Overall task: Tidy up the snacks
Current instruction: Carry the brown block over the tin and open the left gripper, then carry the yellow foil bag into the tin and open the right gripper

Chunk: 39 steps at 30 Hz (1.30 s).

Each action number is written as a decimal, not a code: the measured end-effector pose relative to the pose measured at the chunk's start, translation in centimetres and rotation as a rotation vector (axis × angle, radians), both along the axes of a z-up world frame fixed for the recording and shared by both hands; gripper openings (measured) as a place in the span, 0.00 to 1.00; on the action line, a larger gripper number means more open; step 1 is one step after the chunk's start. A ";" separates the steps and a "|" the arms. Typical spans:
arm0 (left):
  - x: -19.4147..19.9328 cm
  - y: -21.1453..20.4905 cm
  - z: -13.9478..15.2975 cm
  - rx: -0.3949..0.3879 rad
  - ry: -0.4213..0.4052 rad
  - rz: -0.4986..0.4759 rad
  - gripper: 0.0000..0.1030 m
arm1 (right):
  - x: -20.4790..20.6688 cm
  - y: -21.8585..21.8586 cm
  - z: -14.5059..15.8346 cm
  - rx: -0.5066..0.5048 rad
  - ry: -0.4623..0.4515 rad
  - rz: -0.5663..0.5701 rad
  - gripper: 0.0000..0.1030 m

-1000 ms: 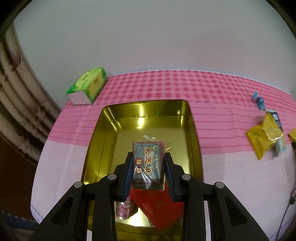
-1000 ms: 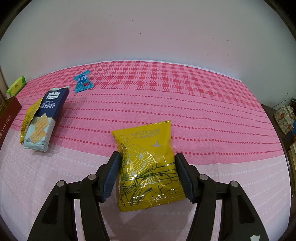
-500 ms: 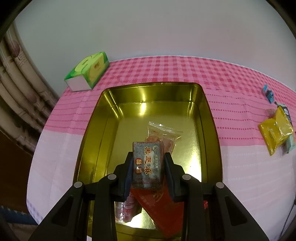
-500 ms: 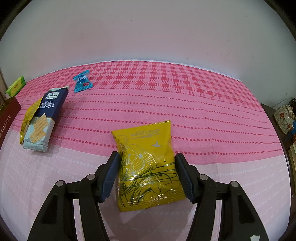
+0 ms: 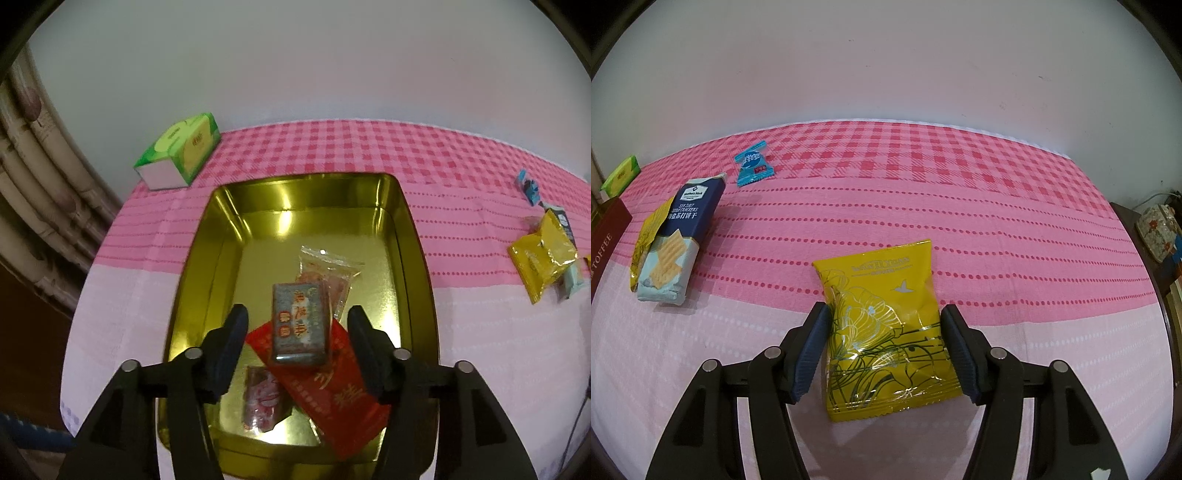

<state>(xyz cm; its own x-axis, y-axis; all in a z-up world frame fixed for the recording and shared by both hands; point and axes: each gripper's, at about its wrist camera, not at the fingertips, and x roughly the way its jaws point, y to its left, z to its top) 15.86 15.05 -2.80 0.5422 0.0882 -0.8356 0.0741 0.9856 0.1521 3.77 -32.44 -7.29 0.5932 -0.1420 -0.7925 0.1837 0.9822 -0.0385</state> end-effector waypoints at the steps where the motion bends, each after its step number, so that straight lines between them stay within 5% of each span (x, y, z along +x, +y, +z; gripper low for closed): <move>1: -0.2 0.1 0.2 -0.002 -0.003 -0.004 0.56 | 0.0 0.0 0.0 0.001 0.000 -0.001 0.56; 15: -4.5 1.7 3.2 0.037 -0.095 -0.011 0.65 | -0.4 0.5 0.2 0.000 -0.001 -0.030 0.49; 27: -7.1 3.6 2.9 0.031 -0.122 0.029 0.80 | -1.9 2.3 1.8 -0.017 0.009 -0.071 0.49; 39: -8.7 6.0 2.5 0.039 -0.103 0.093 0.86 | -0.8 14.4 7.0 0.011 -0.069 0.173 0.49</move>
